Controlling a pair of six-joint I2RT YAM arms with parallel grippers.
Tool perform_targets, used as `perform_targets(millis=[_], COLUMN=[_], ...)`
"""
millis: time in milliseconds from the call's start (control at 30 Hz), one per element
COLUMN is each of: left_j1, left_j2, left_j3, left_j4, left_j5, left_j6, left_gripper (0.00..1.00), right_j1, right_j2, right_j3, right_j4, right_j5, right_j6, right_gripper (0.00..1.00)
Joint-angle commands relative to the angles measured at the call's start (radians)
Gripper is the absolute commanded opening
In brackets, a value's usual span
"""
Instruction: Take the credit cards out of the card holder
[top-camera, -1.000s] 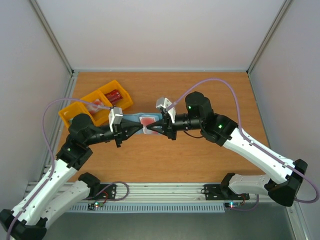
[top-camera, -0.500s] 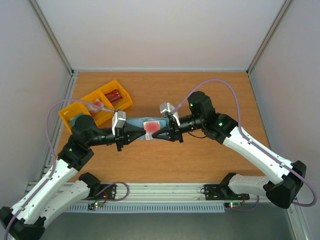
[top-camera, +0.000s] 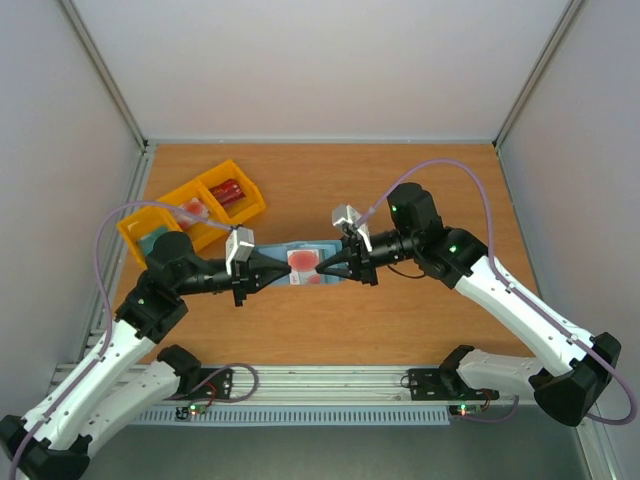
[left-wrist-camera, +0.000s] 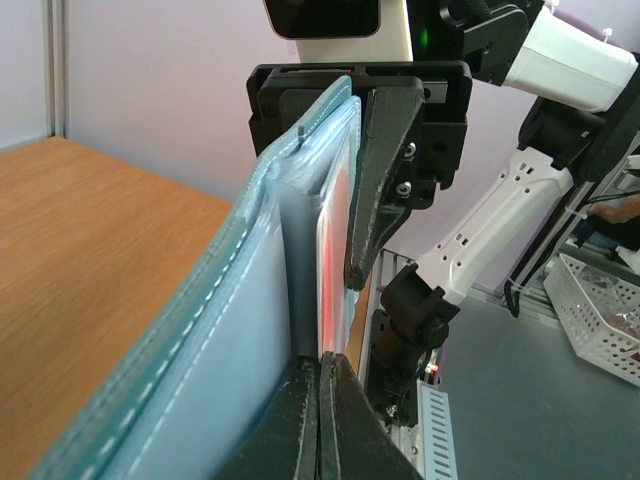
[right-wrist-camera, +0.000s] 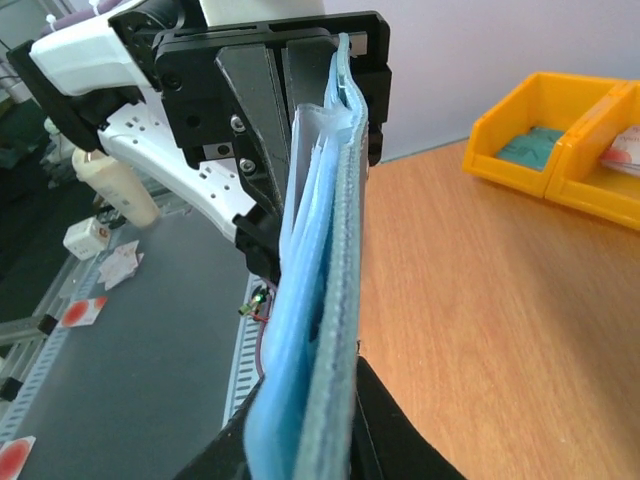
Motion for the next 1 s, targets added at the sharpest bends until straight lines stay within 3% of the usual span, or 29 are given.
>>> perform_targets(millis=[0, 167, 267, 400, 500, 567, 633, 667, 833, 900, 967], left_j1=[0.01, 0.008, 0.0, -0.013, -0.018, -0.021, -0.022, -0.021, -0.011, -0.004, -0.003], left_j2=[-0.012, -0.002, 0.016, 0.025, 0.035, 0.043, 0.041, 0.034, -0.004, -0.01, -0.009], left_j3=[-0.005, -0.038, -0.066, -0.071, -0.073, -0.073, -0.069, -0.066, -0.047, -0.048, -0.058], left_j4=[-0.003, 0.095, 0.196, 0.208, 0.231, 0.237, 0.234, 0.226, 0.108, 0.073, 0.091], left_j5=[0.012, 0.082, 0.099, 0.055, 0.053, 0.049, 0.032, 0.025, -0.013, -0.015, 0.0], left_j6=[0.04, 0.01, -0.074, -0.094, -0.105, -0.109, -0.107, -0.101, -0.068, -0.067, -0.078], left_gripper=[0.0, 0.0, 0.0, 0.23, 0.3, 0.25, 0.03, 0.01, 0.02, 0.14, 0.2], right_j1=[-0.004, -0.004, -0.002, 0.0, 0.006, 0.009, 0.01, 0.01, -0.031, -0.053, -0.057], right_j2=[-0.018, 0.016, 0.025, 0.032, 0.044, 0.053, 0.052, 0.046, -0.001, -0.009, -0.012], right_j3=[0.002, 0.014, 0.012, 0.015, 0.019, 0.023, 0.021, 0.018, -0.029, -0.039, -0.041], right_j4=[-0.032, 0.005, 0.057, 0.081, 0.086, 0.089, 0.091, 0.088, 0.058, 0.047, 0.042], right_j5=[-0.008, -0.054, -0.085, -0.113, -0.124, -0.136, -0.142, -0.138, -0.096, -0.099, -0.105], right_j6=[-0.028, 0.003, 0.034, 0.042, 0.045, 0.047, 0.044, 0.037, 0.01, 0.019, 0.025], right_gripper=[0.13, 0.02, 0.01, 0.01, 0.01, 0.01, 0.01, 0.01, 0.01, 0.01, 0.01])
